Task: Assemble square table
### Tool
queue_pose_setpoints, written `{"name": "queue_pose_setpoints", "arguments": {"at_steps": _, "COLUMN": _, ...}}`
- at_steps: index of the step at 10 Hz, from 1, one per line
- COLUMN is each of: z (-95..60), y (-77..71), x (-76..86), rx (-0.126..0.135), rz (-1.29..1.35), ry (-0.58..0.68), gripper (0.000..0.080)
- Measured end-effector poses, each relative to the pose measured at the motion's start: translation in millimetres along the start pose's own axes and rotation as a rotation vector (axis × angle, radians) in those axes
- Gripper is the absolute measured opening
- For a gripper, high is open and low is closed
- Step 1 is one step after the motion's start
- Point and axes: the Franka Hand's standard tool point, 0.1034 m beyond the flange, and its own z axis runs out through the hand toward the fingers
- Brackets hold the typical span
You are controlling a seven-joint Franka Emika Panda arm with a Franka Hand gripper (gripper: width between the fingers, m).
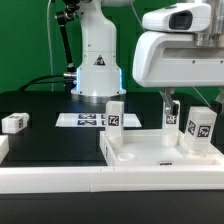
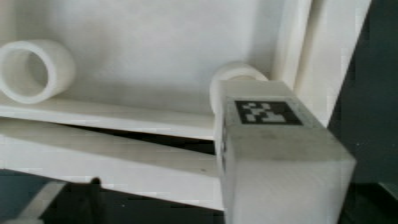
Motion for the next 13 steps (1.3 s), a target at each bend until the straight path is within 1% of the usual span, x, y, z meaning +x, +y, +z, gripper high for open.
{"name": "queue_pose_setpoints", "arguments": {"at_steps": 3, "z": 3.0, "y": -7.2, "x": -0.9, "rx": 0.004, "rz": 0.027, "ry": -0.005, "gripper": 0.0649}}
{"name": "queue_pose_setpoints", "arguments": {"at_steps": 5, "z": 4.3, "y": -15.4, "x": -1.3, "rx": 0.007, "rz": 0.038, "ry": -0.007, "gripper": 0.0649}}
{"name": "queue_pose_setpoints", "arguments": {"at_steps": 6, "z": 4.7, "y": -17.1, "x": -1.5, "rx": 0.008, "rz": 0.037, "ry": -0.008, "gripper": 0.0649}}
{"name": "queue_pose_setpoints", "arguments": {"at_steps": 8, "z": 4.7, "y": -14.1, "x": -1.5, "rx": 0.008, "rz": 0.041, "ry": -0.008, "gripper": 0.0649}}
{"name": "queue_pose_setpoints", "arguments": {"at_steps": 10, "z": 4.7, "y": -11.8, "x": -1.2, "rx": 0.008, "rz": 0.045, "ry": -0.006, "gripper": 0.0385}}
{"name": "queue_pose_setpoints", "arguments": {"at_steps": 11, "z": 4.7, "y": -11.8, "x": -1.2, "rx": 0.008, "rz": 0.045, "ry": -0.006, "gripper": 0.0385}}
{"name": "queue_pose_setpoints", "arguments": {"at_steps": 12, "z": 4.7, "y": -11.8, "x": -1.2, "rx": 0.008, "rz": 0.054, "ry": -0.006, "gripper": 0.0286}}
{"name": "queue_pose_setpoints", "arguments": {"at_steps": 13, "z": 4.7, "y": -11.7, "x": -1.2, "rx": 0.008, "rz": 0.067, "ry": -0.006, "gripper": 0.0286}}
